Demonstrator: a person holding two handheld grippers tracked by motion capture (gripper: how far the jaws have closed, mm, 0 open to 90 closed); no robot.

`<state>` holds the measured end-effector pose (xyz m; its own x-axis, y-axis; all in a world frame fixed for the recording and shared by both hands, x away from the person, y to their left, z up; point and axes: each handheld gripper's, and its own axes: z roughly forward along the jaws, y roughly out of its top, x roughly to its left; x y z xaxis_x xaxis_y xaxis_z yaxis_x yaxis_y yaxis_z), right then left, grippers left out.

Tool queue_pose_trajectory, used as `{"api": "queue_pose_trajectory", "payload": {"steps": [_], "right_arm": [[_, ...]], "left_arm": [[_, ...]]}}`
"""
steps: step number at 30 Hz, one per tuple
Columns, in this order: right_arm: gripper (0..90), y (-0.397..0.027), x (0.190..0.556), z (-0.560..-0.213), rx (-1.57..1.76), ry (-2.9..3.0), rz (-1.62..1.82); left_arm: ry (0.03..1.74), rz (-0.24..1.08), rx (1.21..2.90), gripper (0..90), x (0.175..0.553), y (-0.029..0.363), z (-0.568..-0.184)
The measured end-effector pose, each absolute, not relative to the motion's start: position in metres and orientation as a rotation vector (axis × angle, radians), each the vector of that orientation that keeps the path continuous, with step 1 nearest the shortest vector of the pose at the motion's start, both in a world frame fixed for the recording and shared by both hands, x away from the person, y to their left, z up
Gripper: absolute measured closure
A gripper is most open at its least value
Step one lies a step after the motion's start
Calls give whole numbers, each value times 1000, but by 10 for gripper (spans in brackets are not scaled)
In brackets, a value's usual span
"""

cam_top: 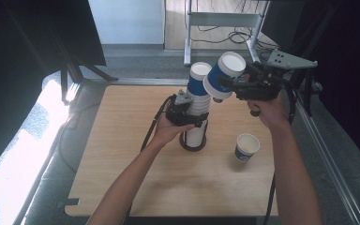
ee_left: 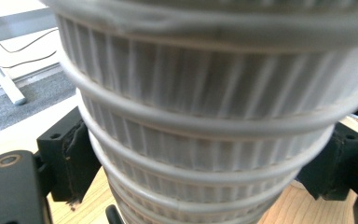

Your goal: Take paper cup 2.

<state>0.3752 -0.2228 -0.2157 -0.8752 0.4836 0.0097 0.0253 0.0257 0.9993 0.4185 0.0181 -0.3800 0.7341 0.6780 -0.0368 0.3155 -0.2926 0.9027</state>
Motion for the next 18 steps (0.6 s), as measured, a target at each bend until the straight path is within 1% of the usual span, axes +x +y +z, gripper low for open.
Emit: {"api": "queue_pose_trajectory", "payload": {"steps": [10,18], "right_arm": [[265,-228,354,-229,456,1993,1942],[266,-234,342,-247,440,2016,1956]], "left_arm": [[769,441,1895,128,418,18,-380],[770,452,1893,124,416,17,-381]]}}
